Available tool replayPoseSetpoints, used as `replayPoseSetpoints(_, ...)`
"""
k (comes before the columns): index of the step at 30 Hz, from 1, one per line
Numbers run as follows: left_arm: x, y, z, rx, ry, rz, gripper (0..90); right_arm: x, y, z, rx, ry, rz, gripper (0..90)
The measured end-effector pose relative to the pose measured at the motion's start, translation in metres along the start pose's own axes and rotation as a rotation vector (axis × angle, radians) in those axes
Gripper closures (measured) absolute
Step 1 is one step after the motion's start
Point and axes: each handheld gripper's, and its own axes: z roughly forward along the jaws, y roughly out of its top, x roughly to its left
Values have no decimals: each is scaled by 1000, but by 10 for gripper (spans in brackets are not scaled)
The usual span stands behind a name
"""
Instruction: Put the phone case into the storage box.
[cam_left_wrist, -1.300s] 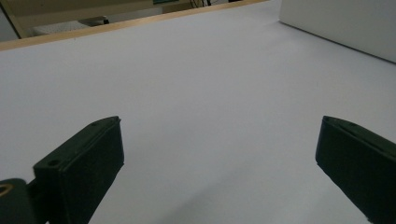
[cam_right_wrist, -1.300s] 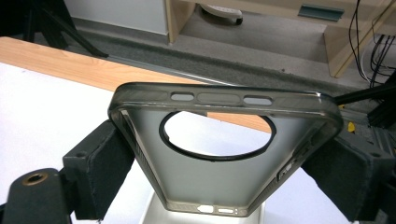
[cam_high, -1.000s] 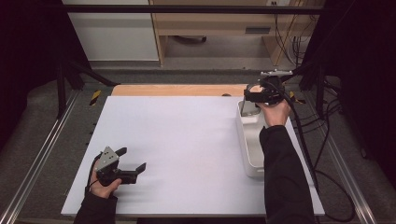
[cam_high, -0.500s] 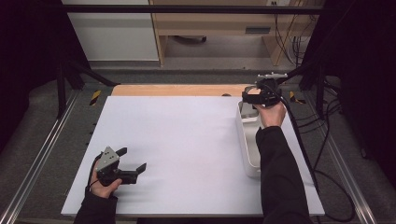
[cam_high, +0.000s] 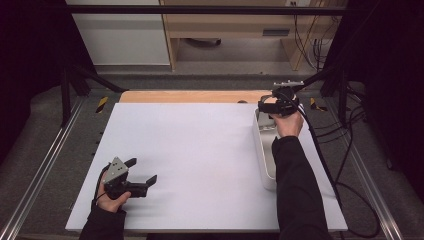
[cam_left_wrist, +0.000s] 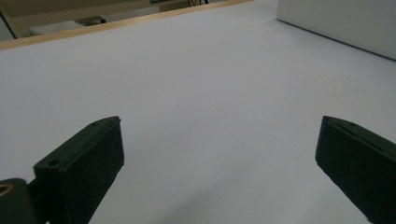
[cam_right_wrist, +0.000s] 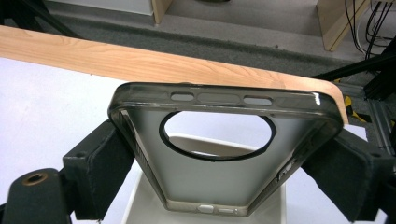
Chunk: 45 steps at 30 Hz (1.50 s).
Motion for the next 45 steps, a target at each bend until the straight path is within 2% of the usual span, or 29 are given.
replayPoseSetpoints(24,-1,0,1,4,-3,3,8,1,-6,11,26,-14,6,128)
replayPoseSetpoints(45,-1,0,1,3,-5,5,8,-1,-10,13,-12,-9,6,112)
